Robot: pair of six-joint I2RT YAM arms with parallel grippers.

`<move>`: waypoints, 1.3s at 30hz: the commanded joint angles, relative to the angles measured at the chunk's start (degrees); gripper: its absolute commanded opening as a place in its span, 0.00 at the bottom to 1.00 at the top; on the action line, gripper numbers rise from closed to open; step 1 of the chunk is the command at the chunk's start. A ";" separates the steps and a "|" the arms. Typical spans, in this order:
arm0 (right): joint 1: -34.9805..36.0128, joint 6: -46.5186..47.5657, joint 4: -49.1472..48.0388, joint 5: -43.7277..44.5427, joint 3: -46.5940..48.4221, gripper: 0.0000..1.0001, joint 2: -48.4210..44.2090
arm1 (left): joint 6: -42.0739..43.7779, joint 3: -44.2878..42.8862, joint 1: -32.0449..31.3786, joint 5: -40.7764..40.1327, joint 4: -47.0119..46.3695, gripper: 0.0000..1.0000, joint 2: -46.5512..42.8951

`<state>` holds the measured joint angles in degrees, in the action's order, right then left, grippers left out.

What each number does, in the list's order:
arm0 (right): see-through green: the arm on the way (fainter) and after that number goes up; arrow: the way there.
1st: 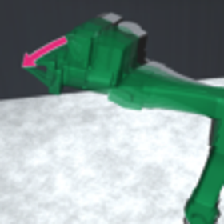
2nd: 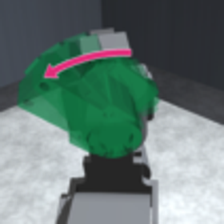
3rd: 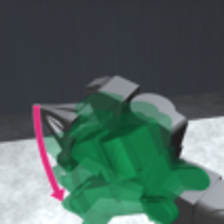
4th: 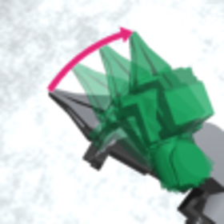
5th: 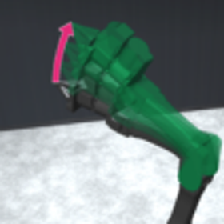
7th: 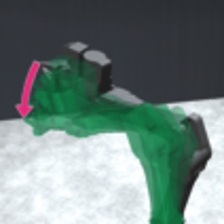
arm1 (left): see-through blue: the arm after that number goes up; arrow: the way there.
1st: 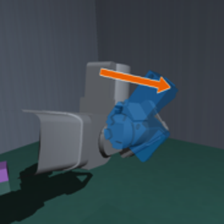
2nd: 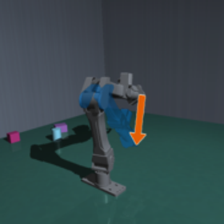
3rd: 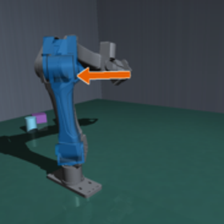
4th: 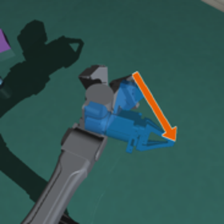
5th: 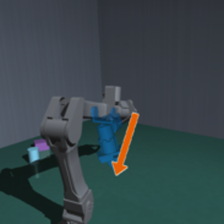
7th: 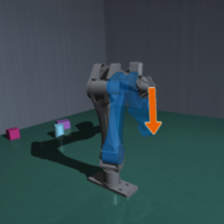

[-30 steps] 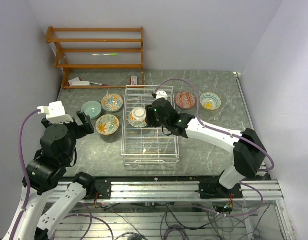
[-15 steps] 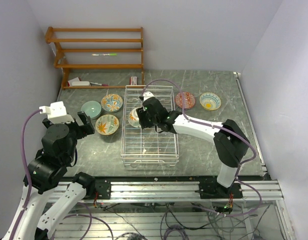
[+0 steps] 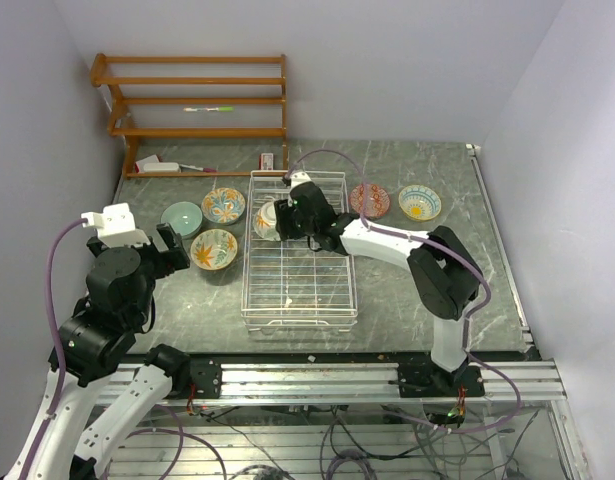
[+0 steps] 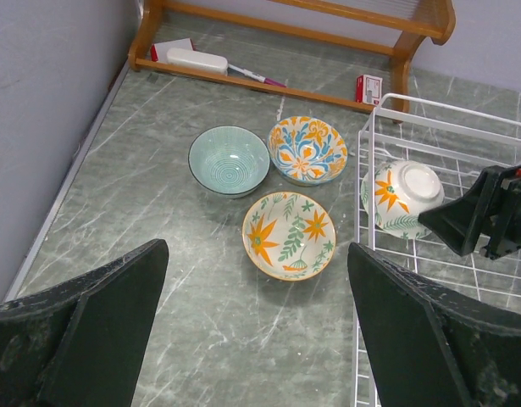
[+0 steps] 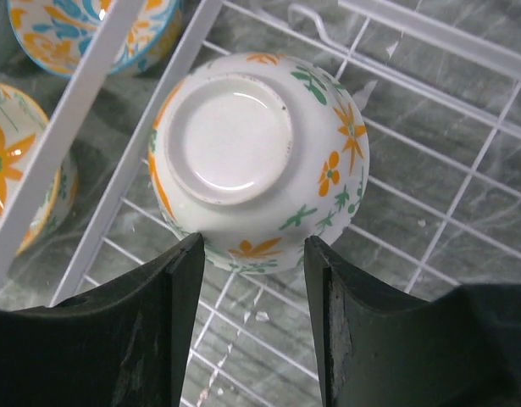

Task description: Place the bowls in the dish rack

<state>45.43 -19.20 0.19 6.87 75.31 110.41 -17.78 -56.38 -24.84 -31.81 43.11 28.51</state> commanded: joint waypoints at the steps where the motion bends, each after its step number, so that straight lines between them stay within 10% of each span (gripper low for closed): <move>1: 0.08 0.73 -6.27 2.00 3.02 0.50 2.17 | 0.37 0.06 0.41 -0.75 -0.60 0.98 -0.05; 22: -0.31 -0.01 -15.43 13.74 3.37 0.49 8.74 | 0.00 0.24 0.41 -0.72 0.23 0.98 -0.55; 39: -0.18 -1.11 3.65 20.10 -5.19 0.74 -20.11 | 0.34 0.08 0.41 -0.98 0.05 0.98 -0.36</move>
<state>46.76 -19.22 -5.15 19.57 71.05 94.91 -17.78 -56.34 -24.84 -32.14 43.20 28.34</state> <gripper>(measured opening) 0.720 0.983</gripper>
